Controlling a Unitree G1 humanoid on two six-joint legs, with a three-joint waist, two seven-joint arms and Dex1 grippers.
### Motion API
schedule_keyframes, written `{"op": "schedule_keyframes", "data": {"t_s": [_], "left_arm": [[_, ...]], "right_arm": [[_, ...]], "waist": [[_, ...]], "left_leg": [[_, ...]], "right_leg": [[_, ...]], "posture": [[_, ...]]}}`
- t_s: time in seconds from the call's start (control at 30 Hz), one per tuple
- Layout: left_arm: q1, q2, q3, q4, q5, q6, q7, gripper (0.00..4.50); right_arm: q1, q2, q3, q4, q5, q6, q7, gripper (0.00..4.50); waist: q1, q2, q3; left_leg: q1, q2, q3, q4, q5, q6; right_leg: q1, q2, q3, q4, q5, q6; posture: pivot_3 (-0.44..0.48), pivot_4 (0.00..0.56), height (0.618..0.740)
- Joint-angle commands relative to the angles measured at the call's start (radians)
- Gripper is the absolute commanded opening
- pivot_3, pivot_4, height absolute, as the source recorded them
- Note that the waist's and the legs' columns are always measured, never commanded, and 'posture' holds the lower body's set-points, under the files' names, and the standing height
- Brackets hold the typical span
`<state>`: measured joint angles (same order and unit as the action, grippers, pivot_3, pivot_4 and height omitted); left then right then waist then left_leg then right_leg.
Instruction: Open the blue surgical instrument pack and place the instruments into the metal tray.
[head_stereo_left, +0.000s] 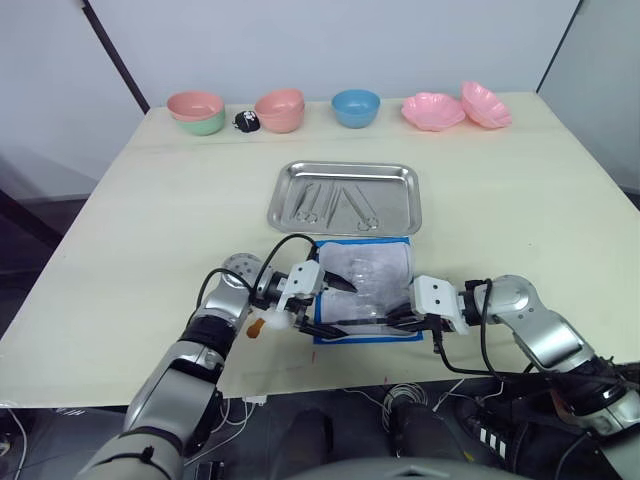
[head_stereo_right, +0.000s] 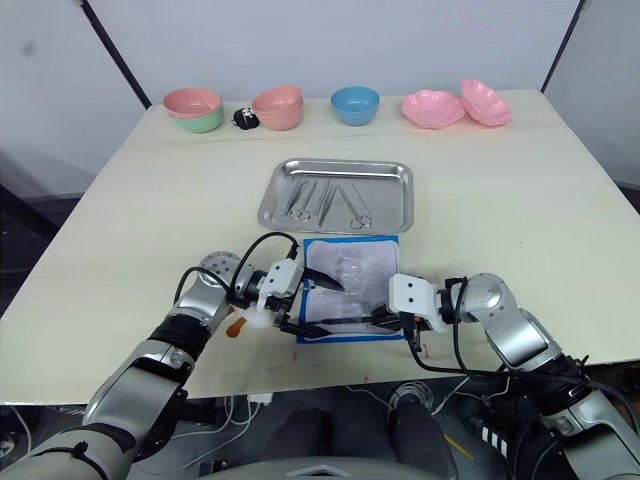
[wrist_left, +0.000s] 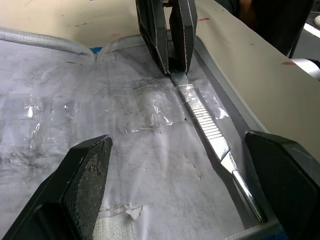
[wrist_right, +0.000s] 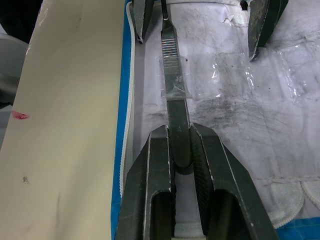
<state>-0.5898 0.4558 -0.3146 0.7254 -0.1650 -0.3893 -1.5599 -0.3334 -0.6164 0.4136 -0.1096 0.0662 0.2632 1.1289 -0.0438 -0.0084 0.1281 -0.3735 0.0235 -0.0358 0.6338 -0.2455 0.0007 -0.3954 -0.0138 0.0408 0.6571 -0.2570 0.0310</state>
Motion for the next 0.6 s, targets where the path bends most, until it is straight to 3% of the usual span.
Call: {"op": "schedule_keyframes", "data": {"t_s": [0.03,0.27,0.6], "left_arm": [[0.062,0.031,-0.048,0.060,0.089,0.016,-0.010,4.50],[0.066,0.023,-0.050,0.055,0.090,0.019,-0.005,4.50],[0.069,0.019,-0.053,0.048,0.090,0.022,-0.004,4.50]], "right_arm": [[-0.005,-0.019,0.037,-0.052,-0.040,0.115,-0.005,0.04],[-0.059,-0.033,0.010,-0.212,-0.014,0.239,-0.004,0.04],[-0.083,-0.111,0.013,-0.295,-0.041,0.280,-0.004,0.04]], "waist": [[0.000,0.001,0.000],[0.001,0.002,0.001],[0.002,0.002,0.006]], "left_leg": [[0.000,0.000,0.000,0.000,0.000,0.000],[-0.001,0.000,0.000,0.000,0.000,0.000],[-0.003,0.000,0.000,0.000,0.000,0.000]], "right_leg": [[0.000,0.000,0.000,0.000,0.000,0.000],[-0.001,0.000,0.000,0.000,0.000,0.000],[-0.002,-0.001,0.000,-0.001,0.000,0.000]], "posture": [[0.000,0.150,0.740],[0.000,0.150,0.740],[0.000,0.150,0.740]]}}
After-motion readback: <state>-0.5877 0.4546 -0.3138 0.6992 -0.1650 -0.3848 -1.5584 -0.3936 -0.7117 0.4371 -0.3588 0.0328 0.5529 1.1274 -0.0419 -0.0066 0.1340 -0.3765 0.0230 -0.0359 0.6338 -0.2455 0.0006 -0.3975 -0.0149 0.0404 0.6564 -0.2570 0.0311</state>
